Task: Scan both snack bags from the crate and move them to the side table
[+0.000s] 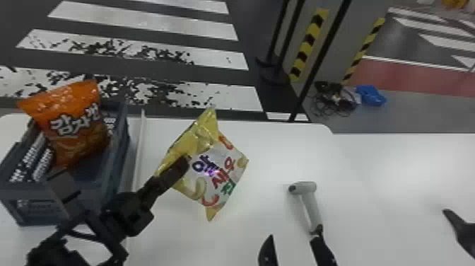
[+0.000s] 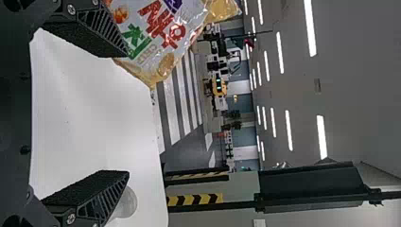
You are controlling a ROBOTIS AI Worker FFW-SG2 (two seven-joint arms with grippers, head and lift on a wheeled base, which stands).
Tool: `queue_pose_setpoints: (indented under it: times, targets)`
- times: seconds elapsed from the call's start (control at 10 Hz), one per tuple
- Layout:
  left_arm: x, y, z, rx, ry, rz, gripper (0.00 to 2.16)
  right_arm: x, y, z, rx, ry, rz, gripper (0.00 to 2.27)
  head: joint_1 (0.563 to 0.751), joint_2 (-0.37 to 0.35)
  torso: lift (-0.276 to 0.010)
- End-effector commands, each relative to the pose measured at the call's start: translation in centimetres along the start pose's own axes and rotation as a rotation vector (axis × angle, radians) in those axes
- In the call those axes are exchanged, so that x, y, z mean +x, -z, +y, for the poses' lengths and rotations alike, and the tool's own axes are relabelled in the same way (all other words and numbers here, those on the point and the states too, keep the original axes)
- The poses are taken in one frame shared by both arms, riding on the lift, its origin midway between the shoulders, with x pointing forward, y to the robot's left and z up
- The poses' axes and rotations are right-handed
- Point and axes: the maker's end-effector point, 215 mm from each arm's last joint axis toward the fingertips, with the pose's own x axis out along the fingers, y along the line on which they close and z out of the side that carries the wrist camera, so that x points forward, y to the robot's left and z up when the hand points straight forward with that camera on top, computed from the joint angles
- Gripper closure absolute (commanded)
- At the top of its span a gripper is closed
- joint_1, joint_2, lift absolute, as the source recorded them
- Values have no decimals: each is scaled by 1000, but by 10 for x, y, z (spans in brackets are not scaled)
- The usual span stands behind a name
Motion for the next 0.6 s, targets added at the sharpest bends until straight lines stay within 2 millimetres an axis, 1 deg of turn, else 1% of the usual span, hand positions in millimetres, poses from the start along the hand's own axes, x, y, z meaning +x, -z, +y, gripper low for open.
queue_pose_setpoints:
  times: [0.0, 0.1, 0.2, 0.3, 0.4, 0.5]
  targets:
    - [13, 21, -4, -24, 14, 33, 2135, -1, 0, 0, -1, 0, 1, 107, 695, -306, -99]
    - [16, 31, 3, -33, 7, 53, 2132, -1, 1, 1, 0, -1, 2, 107, 695, -329, -99]
    - [18, 42, 14, -40, -14, 73, 2094, -1, 0, 1, -1, -2, 1, 107, 695, -338, -99]
    - [20, 58, 25, -28, -51, 107, 1980, -1, 0, 3, 1, -4, 1, 107, 695, -347, -99]
    - [22, 74, 34, 1, -85, 141, 1784, -1, 1, 4, 3, -6, 2, 107, 695, -349, -99]
    - [26, 86, 35, 1, -92, 162, 1190, -1, 1, 4, 4, -6, 3, 107, 695, -350, -99]
